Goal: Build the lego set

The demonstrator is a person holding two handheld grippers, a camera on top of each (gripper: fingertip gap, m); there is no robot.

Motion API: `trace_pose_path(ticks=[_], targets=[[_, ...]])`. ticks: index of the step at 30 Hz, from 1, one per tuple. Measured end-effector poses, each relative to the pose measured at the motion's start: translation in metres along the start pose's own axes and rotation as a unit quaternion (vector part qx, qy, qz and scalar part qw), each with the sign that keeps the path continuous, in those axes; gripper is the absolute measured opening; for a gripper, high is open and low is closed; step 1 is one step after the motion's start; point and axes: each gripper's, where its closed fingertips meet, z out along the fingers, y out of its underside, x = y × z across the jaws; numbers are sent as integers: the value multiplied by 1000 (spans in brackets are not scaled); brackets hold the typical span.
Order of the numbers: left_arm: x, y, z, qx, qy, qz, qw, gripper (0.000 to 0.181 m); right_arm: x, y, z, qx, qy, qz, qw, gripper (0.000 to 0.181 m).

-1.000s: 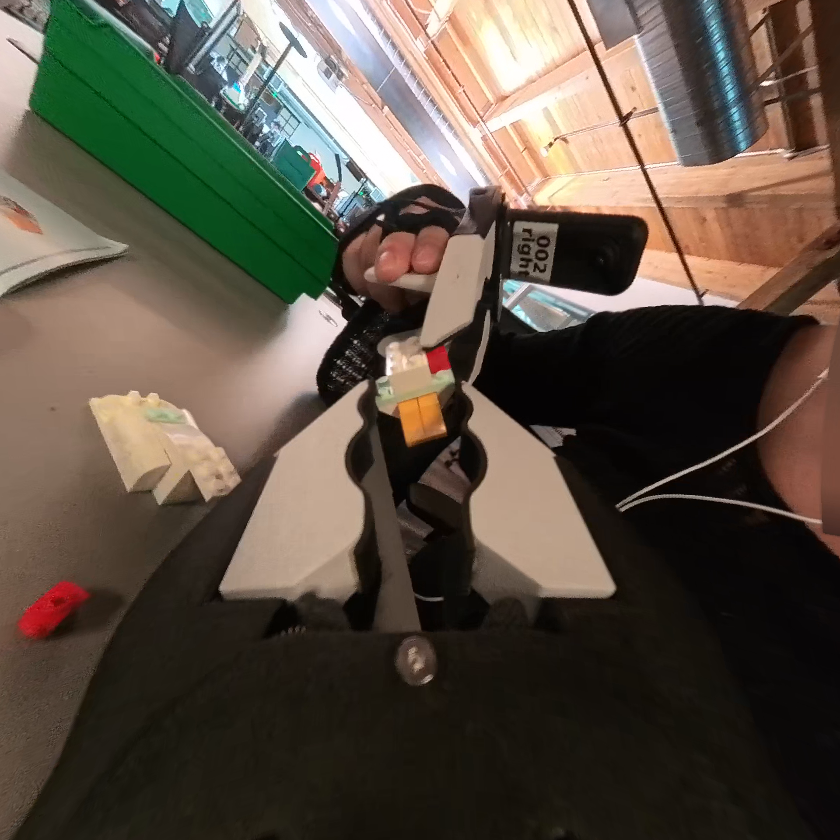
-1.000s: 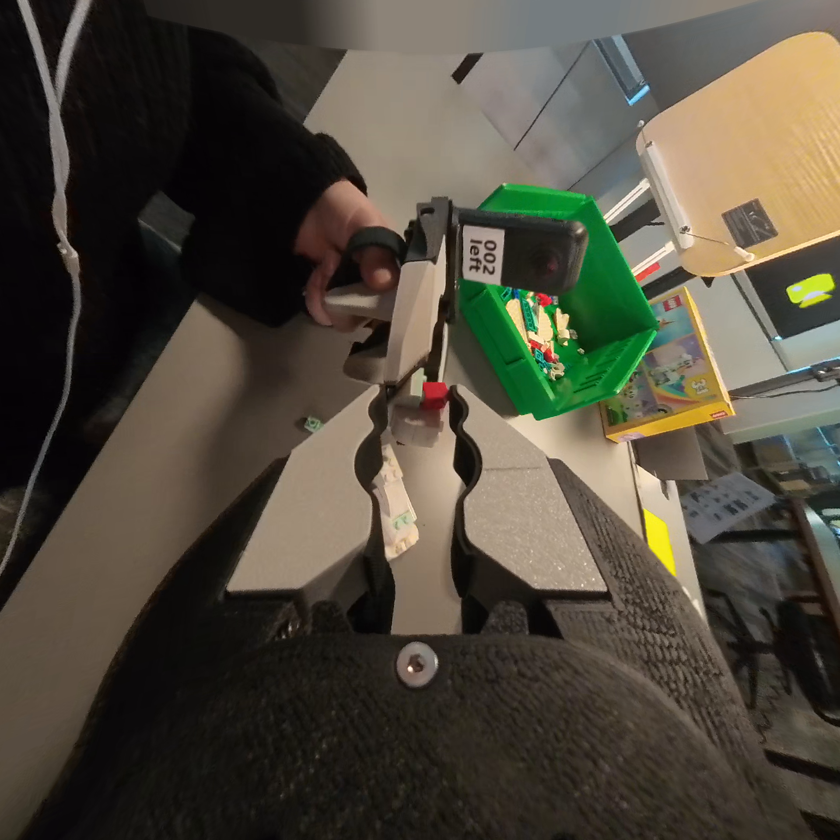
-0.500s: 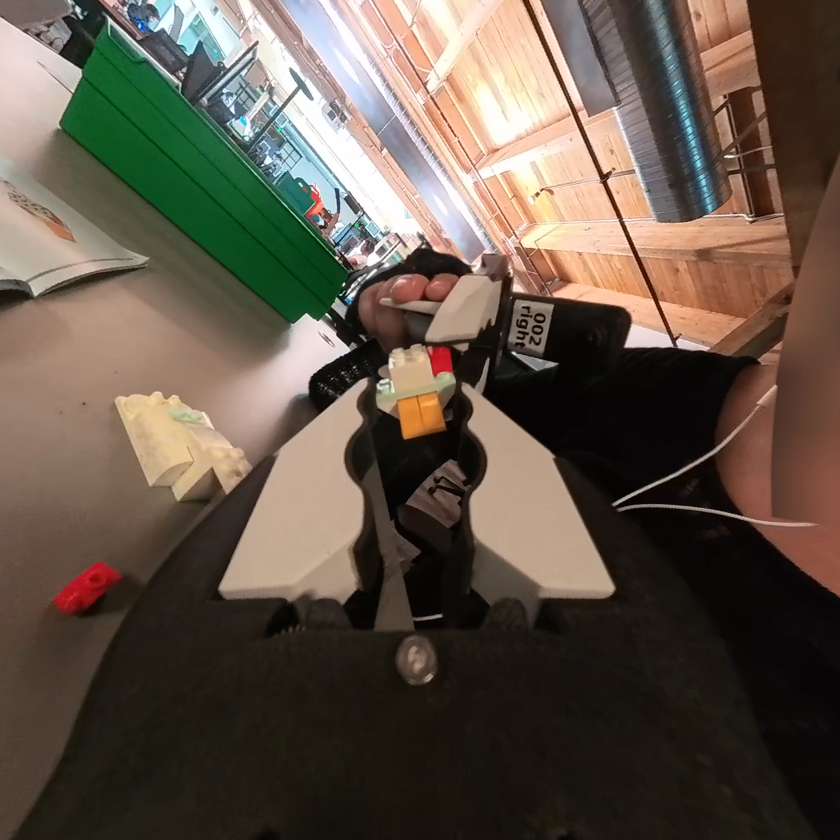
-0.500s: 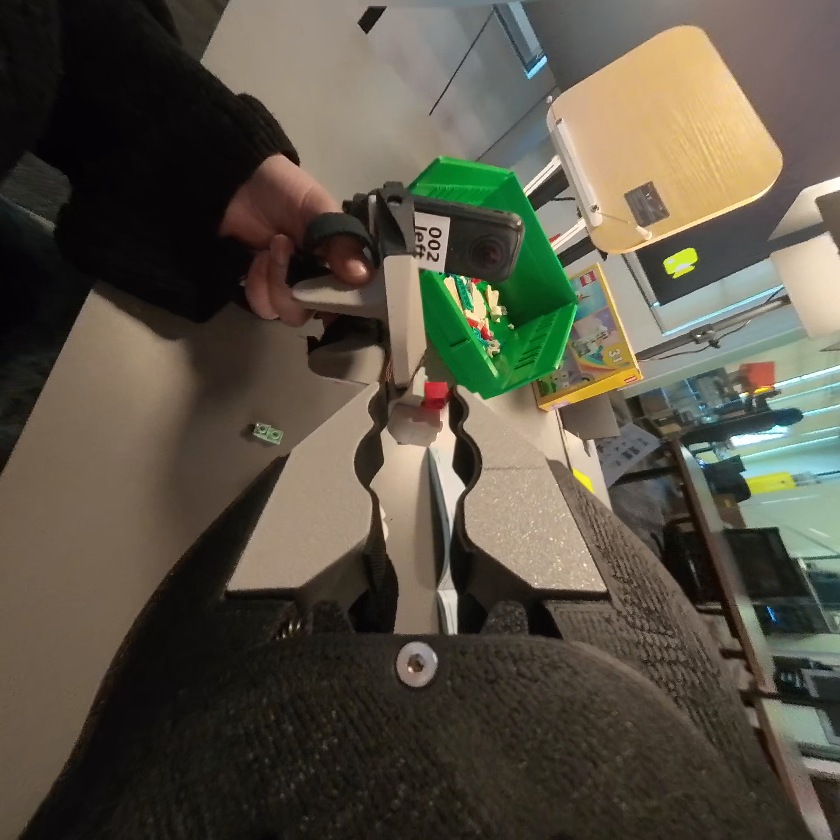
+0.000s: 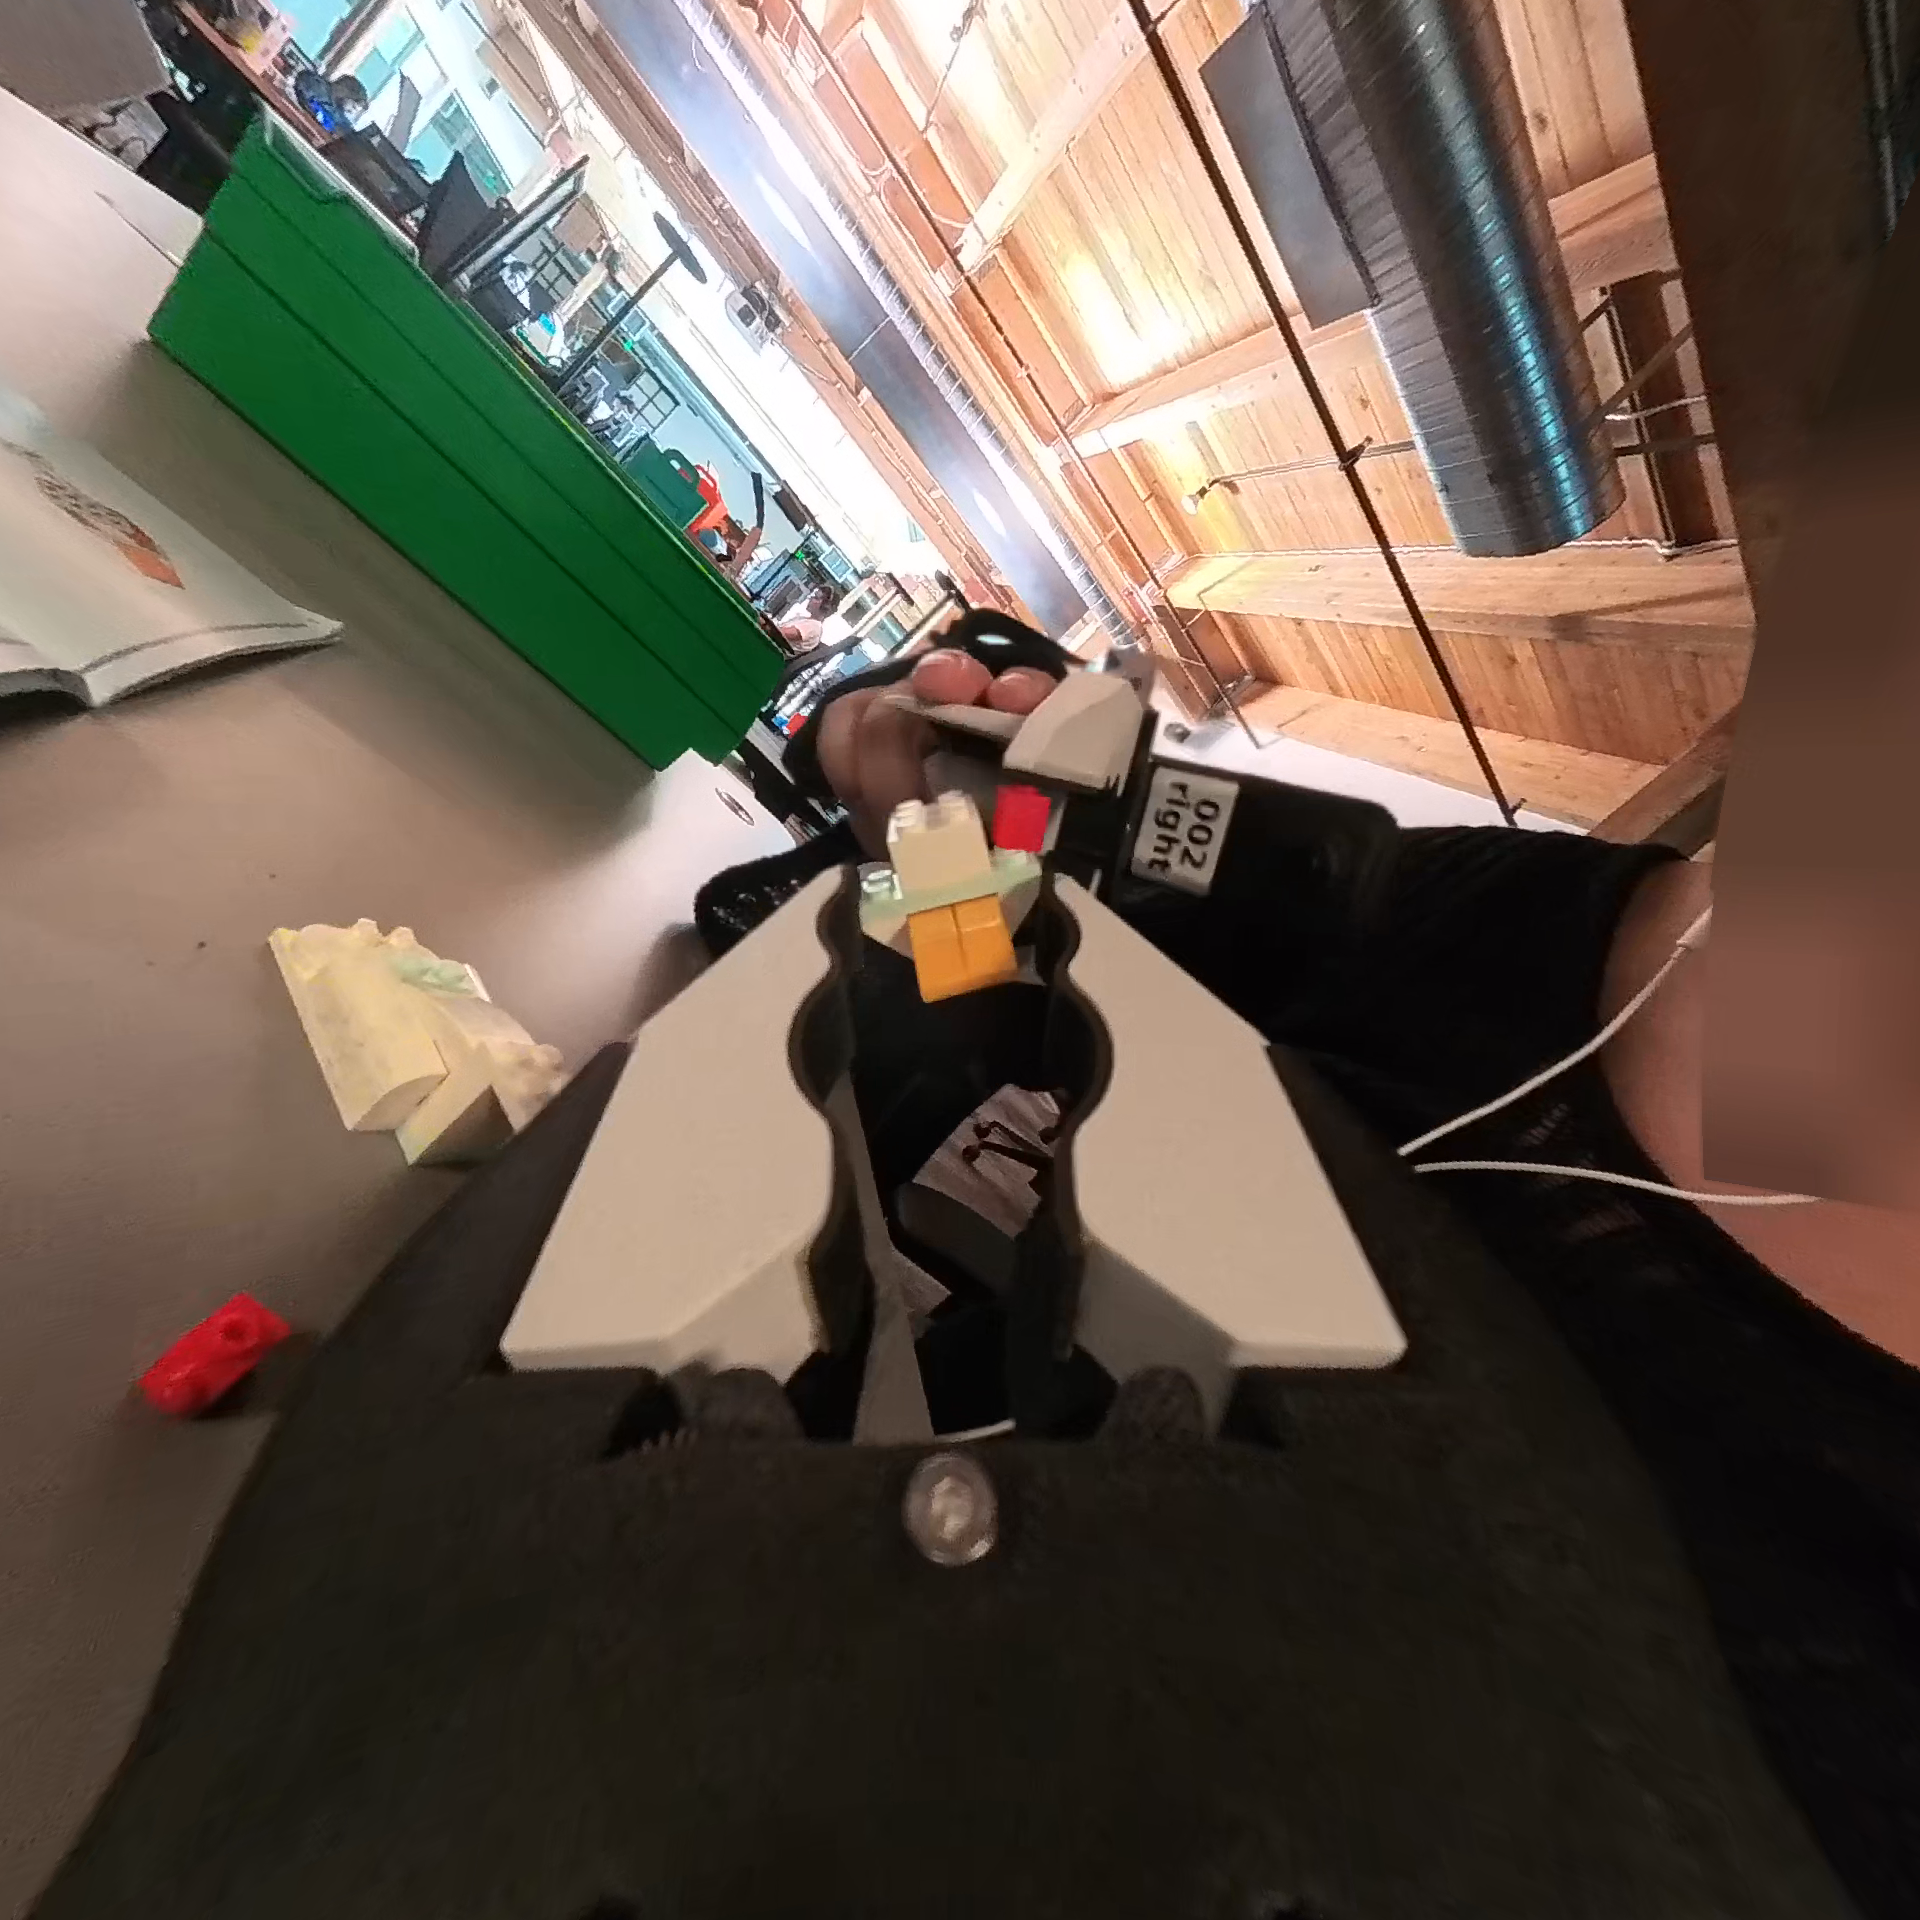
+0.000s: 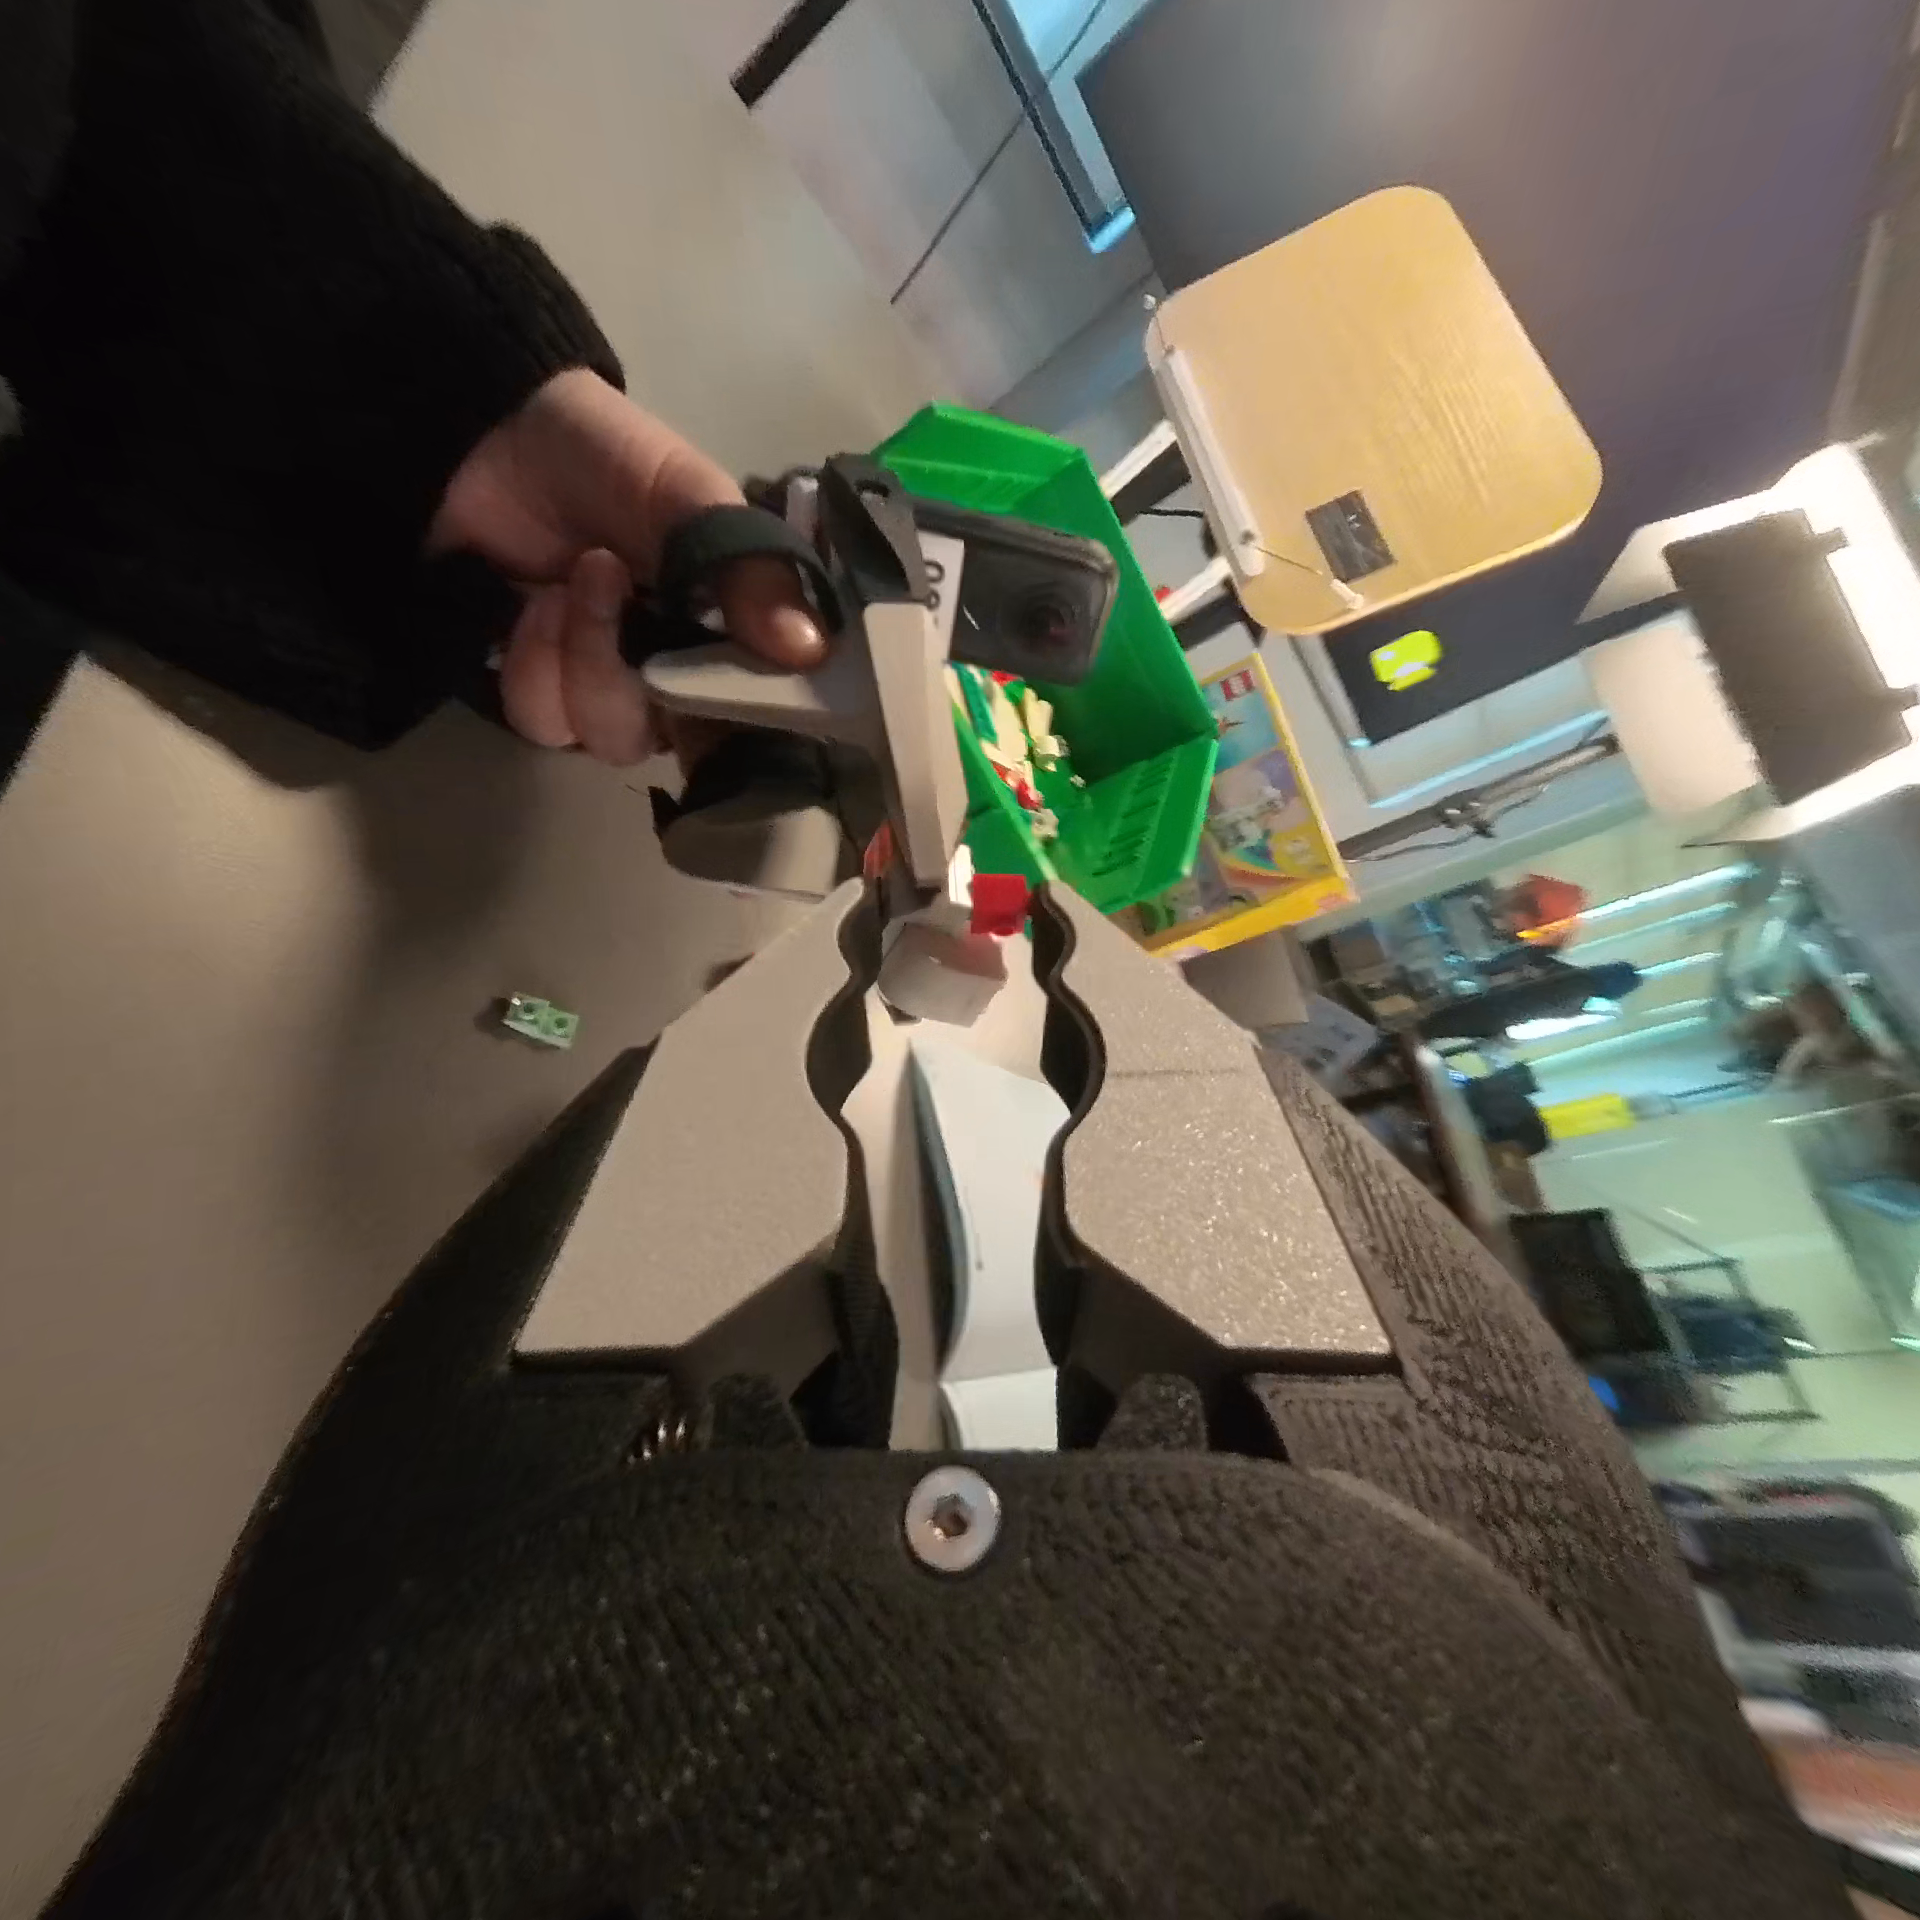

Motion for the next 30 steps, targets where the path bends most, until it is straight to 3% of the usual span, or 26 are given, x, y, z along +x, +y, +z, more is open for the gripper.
trace_pose_path(ticks=[1, 7, 23, 29, 30], targets=[[1, 1, 0, -3, 6, -2, 1000, 32, -1, -1, -1, 9, -14, 21, 1000, 27], [5, 4, 2, -14, 28, -21, 999, 33, -2, -2, -3, 37, -69, 104, 991, 26], [3, 3, 1, -14, 18, -18, 1000, 33, -5, 1, -2, -23, -28, -1, 999, 24], [4, 5, 3, -18, 7, 13, 1000, 33, -5, -2, -4, 7, -31, 46, 998, 25], [3, 6, 3, -21, -2, 26, 999, 33, -5, -2, -4, 15, -25, 41, 999, 36]])
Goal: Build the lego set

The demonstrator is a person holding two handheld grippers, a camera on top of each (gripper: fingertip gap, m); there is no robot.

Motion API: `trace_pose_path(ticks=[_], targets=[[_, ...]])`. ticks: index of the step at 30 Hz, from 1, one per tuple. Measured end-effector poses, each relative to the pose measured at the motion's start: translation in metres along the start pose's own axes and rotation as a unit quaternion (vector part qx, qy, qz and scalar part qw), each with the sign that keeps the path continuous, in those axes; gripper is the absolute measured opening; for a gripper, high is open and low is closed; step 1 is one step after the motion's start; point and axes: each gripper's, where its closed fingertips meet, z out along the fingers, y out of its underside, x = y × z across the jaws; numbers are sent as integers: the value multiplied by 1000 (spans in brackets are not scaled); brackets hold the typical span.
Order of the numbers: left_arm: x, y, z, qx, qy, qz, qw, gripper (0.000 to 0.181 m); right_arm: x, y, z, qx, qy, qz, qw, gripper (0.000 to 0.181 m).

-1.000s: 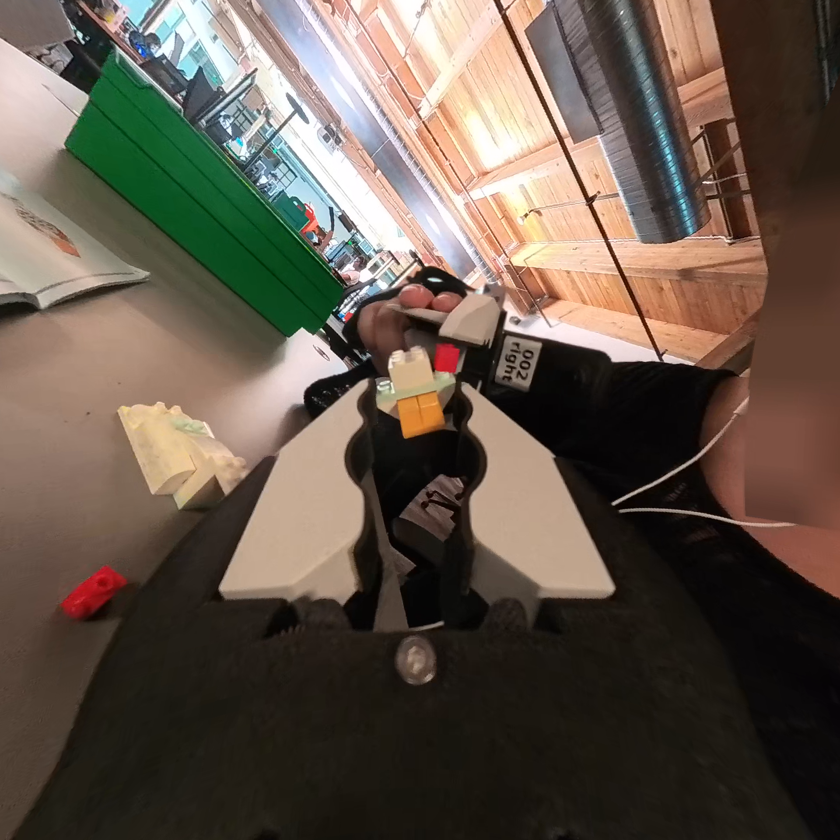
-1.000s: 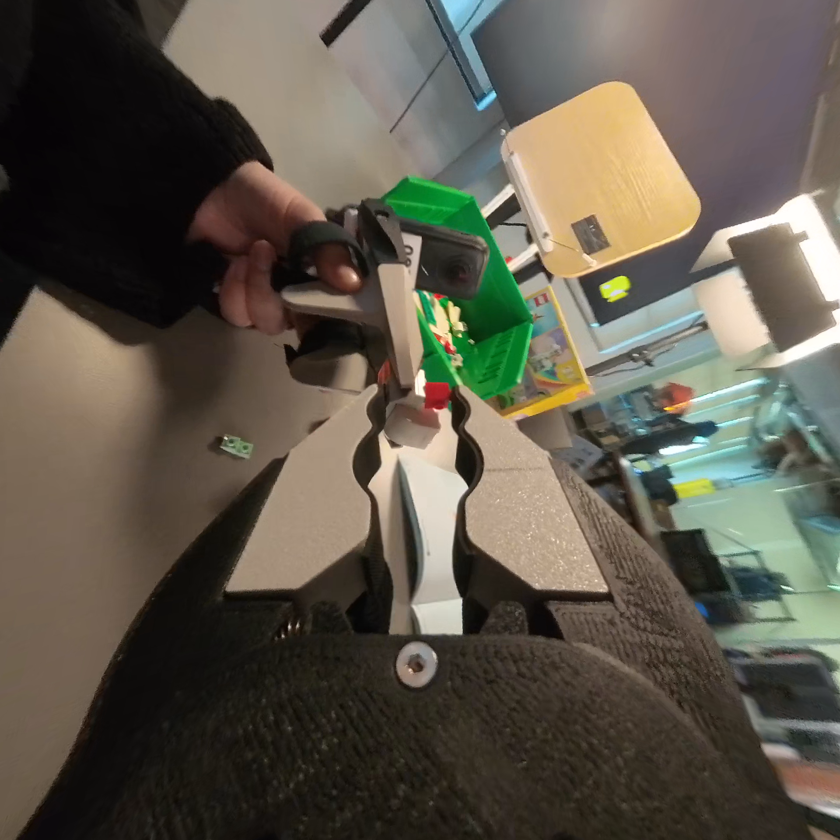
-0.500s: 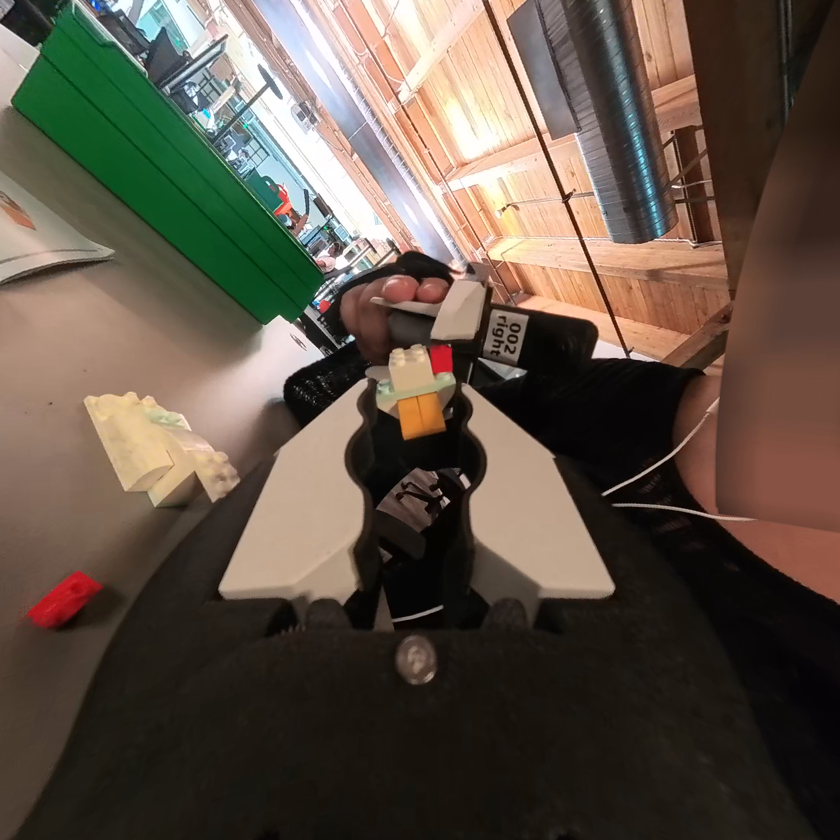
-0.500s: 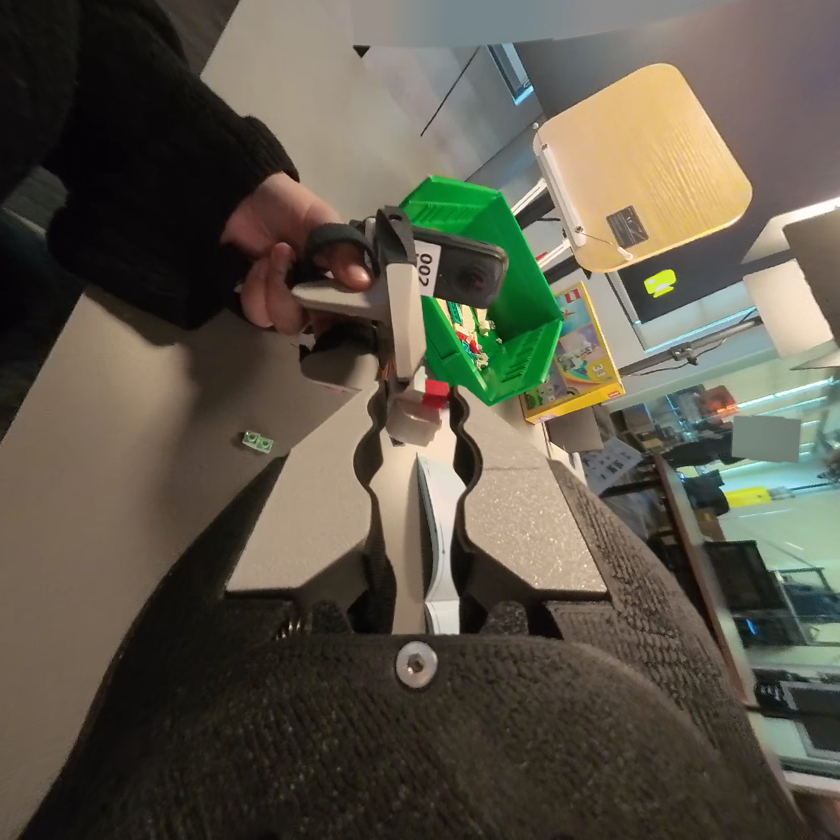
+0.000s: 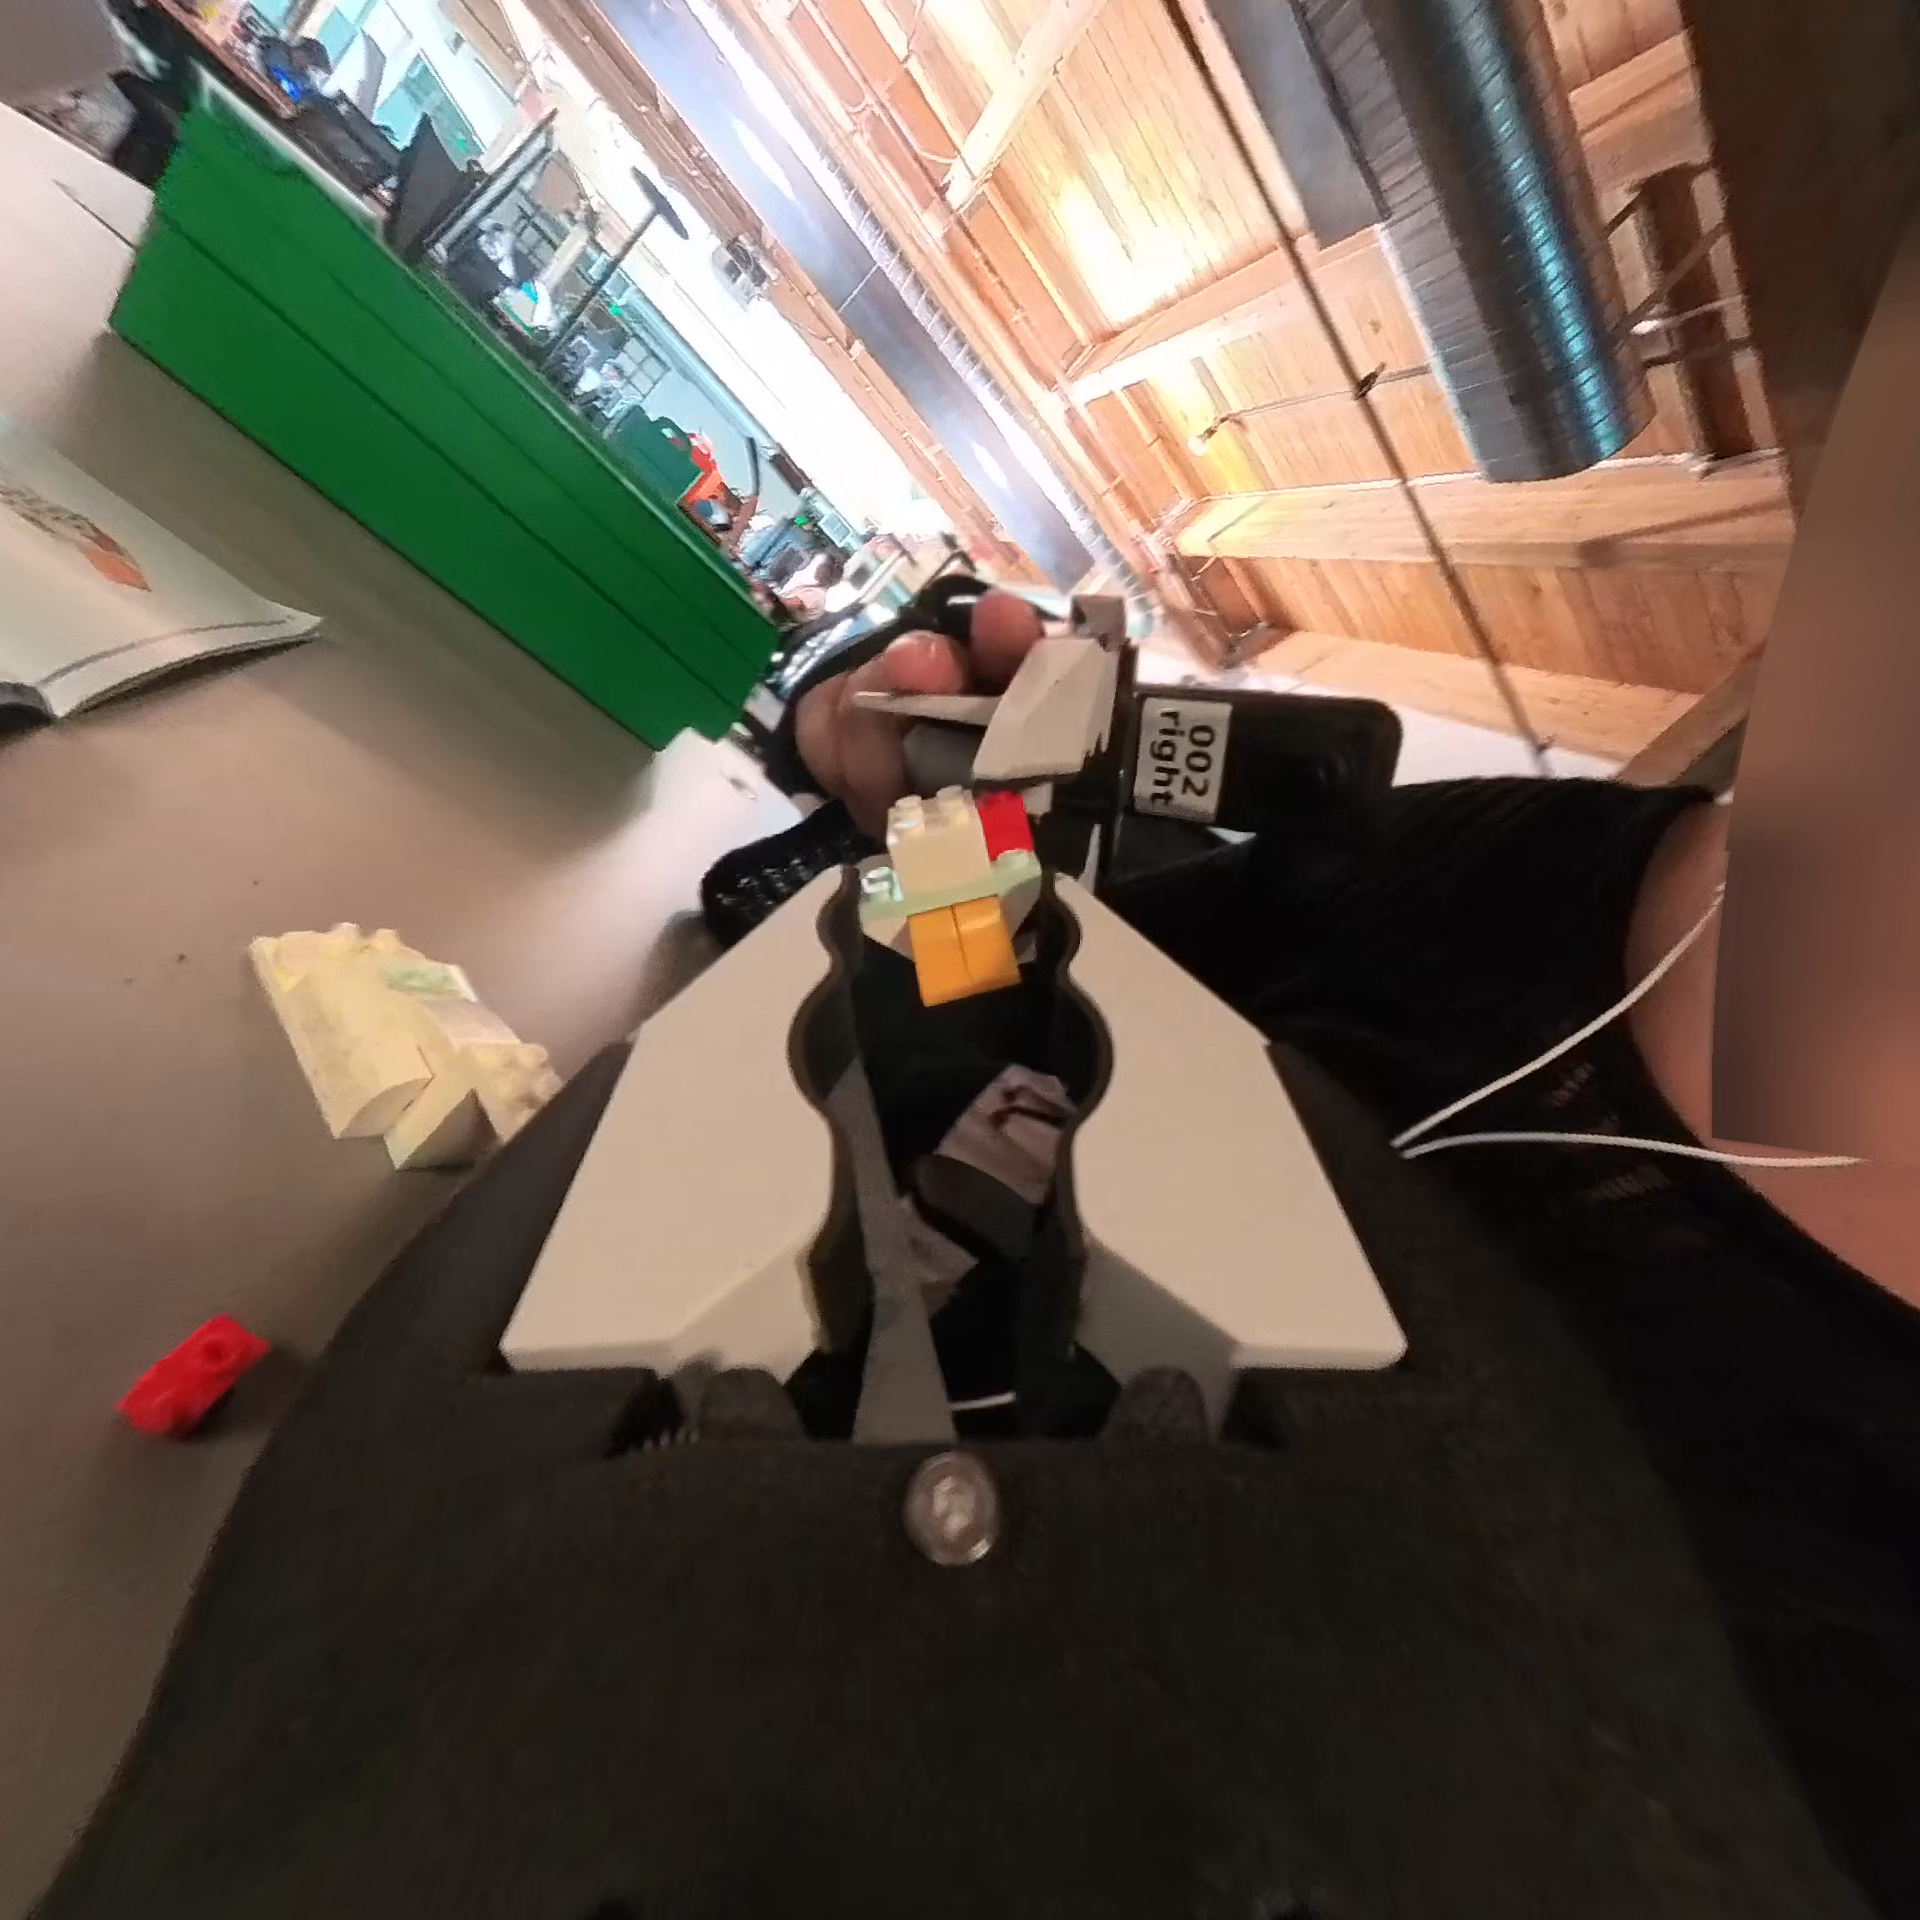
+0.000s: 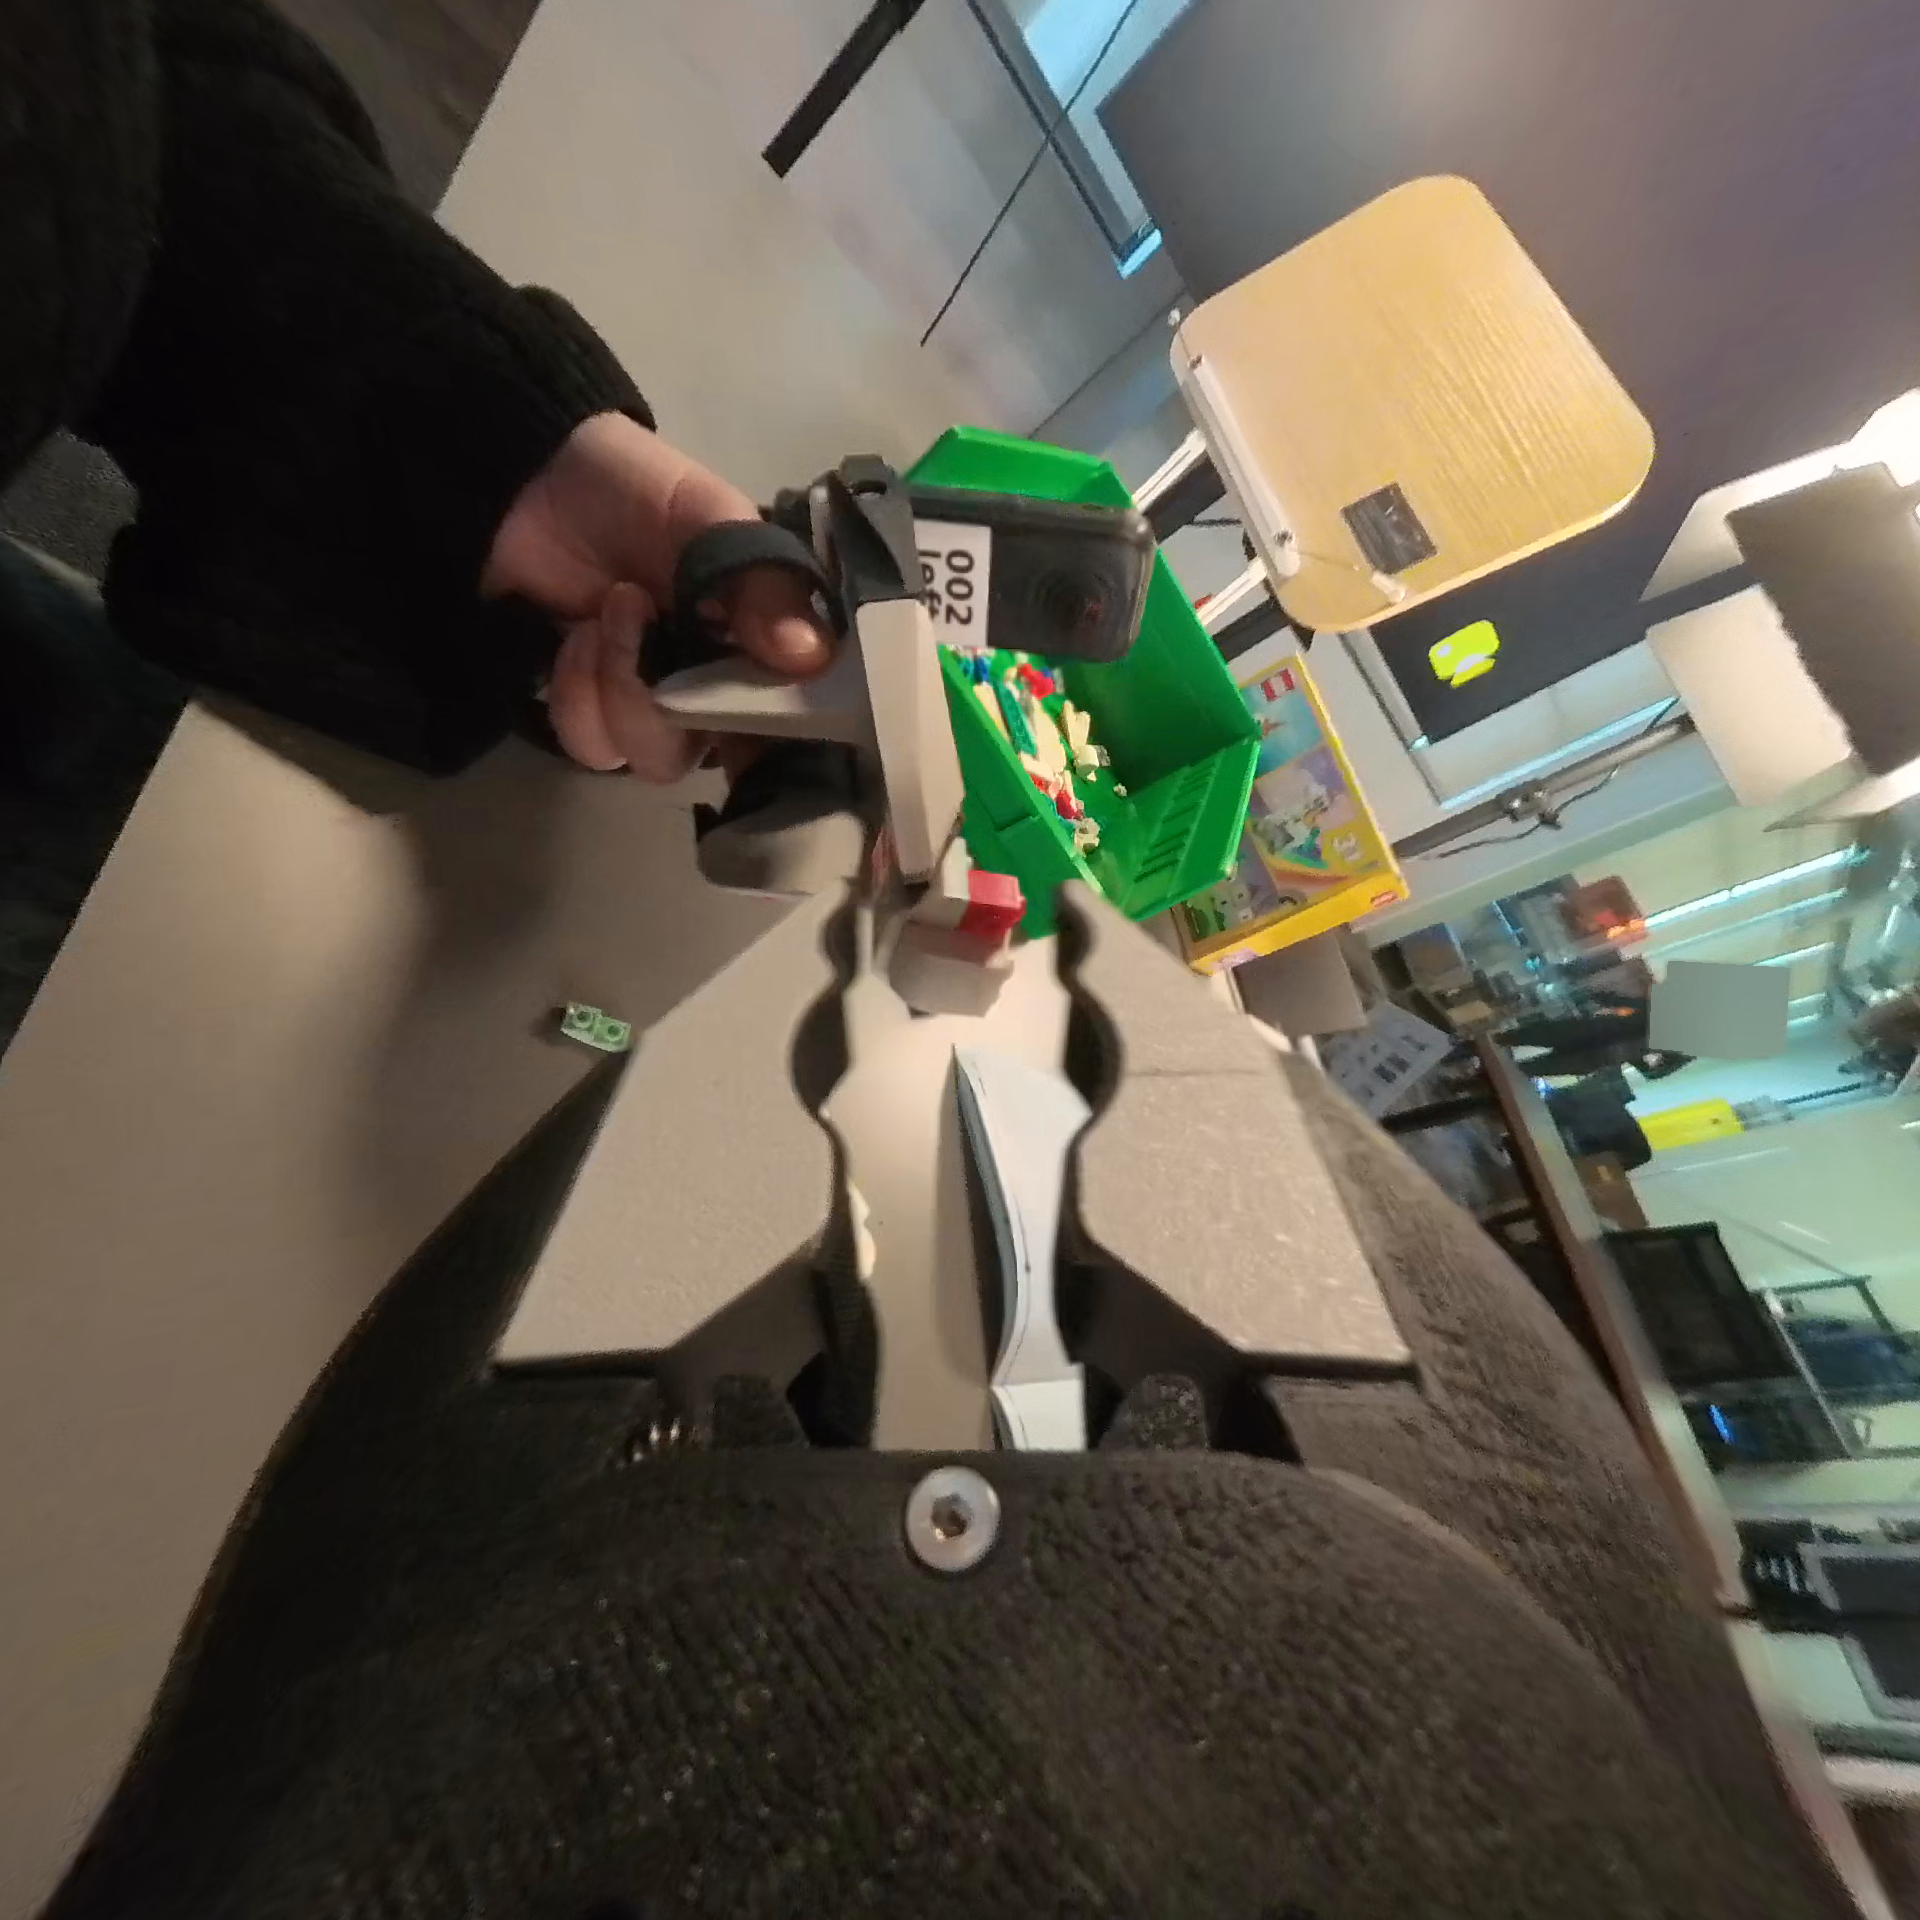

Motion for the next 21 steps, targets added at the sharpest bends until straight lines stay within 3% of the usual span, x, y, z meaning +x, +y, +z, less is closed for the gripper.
trace_pose_path(ticks=[1, 5, 10, 13, 15, 21], targets=[[-3, -1, -2, 2, -18, 16, 1000, 33, 0, 0, -1, 8, 4, -5, 1000, 48], [-20, -22, -36, 42, -142, 101, 984, 33, 16, 13, -8, 30, 62, 12, 998, 47], [-49, -40, -86, 44, -342, 211, 914, 33, 64, 63, -19, 13, 234, 38, 971, 35], [-48, -52, -91, 85, -370, 241, 893, 33, 86, 96, -28, 0, 315, 61, 947, 31], [-48, -59, -94, 104, -380, 259, 882, 33, 92, 117, -29, -36, 326, 55, 943, 29], [-45, -59, -89, 84, -393, 321, 858, 33, 107, 141, -48, -40, 368, 118, 922, 26]])
